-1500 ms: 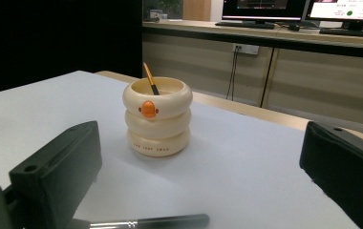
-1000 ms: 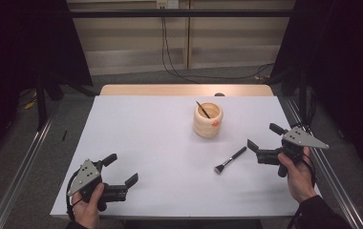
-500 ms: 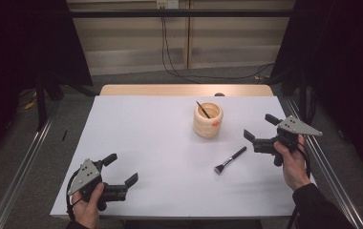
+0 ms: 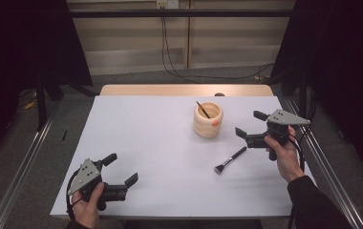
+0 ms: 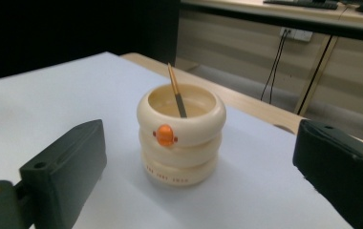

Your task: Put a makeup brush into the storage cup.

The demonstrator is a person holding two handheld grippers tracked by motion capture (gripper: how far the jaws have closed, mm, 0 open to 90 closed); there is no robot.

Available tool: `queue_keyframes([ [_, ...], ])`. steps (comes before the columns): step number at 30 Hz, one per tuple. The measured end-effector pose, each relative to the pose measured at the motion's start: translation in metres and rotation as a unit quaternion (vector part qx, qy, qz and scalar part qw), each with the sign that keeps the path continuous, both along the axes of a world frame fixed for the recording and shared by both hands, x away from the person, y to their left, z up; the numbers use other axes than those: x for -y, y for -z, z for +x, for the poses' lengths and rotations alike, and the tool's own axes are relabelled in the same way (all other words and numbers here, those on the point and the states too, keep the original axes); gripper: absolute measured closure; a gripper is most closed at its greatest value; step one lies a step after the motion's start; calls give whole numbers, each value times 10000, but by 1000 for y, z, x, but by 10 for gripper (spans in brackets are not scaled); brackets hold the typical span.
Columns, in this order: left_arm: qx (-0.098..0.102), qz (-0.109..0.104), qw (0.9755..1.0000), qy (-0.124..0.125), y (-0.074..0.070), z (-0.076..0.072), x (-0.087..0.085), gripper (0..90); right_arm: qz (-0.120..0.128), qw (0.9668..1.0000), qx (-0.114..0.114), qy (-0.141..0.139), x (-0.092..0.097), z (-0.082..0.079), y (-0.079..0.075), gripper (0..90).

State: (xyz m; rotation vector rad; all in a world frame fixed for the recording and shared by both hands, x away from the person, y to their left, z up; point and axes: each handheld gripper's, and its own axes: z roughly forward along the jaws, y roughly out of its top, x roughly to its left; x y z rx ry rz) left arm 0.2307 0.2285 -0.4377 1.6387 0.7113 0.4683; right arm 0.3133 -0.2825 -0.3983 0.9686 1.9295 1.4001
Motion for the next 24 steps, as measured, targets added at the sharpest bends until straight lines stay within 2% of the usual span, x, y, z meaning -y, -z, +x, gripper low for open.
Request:
queue_keyframes([
  [3, -5, 38, 10000, -60, 0, 0, 0, 8, -39, 9998, -119, -121, 1, 1, -1, 51],
  [6, -14, 39, 10000, -63, 0, 0, 1, 8, -206, 9992, -322, -136, 2, 4, -2, 64],
  [14, -33, 26, 10000, -58, 0, 0, 1, 8, -373, 9961, -781, -190, 2, 13, -5, 132],
  [19, -25, 30, 10000, -84, 0, 1, 0, 8, -486, 9904, -1234, -381, 1, 21, -5, 139],
  [24, -46, 39, 9999, -92, 0, 1, 1, 9, -694, 9840, -1520, -614, -3, 26, -4, 143],
])
